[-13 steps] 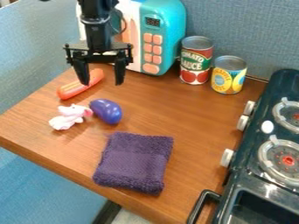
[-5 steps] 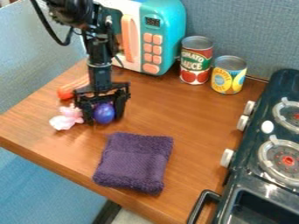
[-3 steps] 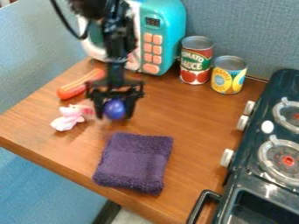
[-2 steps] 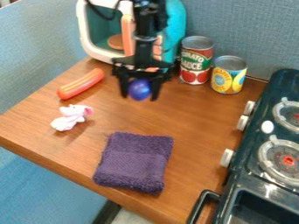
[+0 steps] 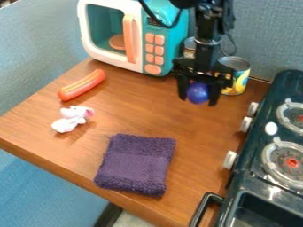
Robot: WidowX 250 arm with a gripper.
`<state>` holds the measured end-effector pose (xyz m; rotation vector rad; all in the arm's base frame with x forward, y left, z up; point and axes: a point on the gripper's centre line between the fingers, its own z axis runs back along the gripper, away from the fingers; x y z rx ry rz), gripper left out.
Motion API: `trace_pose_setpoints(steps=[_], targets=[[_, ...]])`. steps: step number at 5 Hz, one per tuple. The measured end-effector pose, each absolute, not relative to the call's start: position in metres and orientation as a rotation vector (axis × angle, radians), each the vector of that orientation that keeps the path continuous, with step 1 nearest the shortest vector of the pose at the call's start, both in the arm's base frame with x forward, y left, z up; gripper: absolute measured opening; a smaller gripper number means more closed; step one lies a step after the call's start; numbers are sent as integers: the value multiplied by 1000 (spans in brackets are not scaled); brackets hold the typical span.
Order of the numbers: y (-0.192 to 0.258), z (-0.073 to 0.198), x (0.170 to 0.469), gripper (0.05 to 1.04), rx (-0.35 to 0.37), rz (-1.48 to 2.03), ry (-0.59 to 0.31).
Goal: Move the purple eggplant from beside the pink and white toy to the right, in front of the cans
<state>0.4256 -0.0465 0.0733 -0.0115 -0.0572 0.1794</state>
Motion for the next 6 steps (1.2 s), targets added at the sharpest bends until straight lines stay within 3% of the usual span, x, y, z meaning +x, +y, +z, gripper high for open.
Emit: trace_pose_setpoints(steps=[2,5,6], targets=[[-66,46,418,857,-26,139,24],[-57,21,402,855,4,147,120],[-57,20,406,916,-21,142,132]])
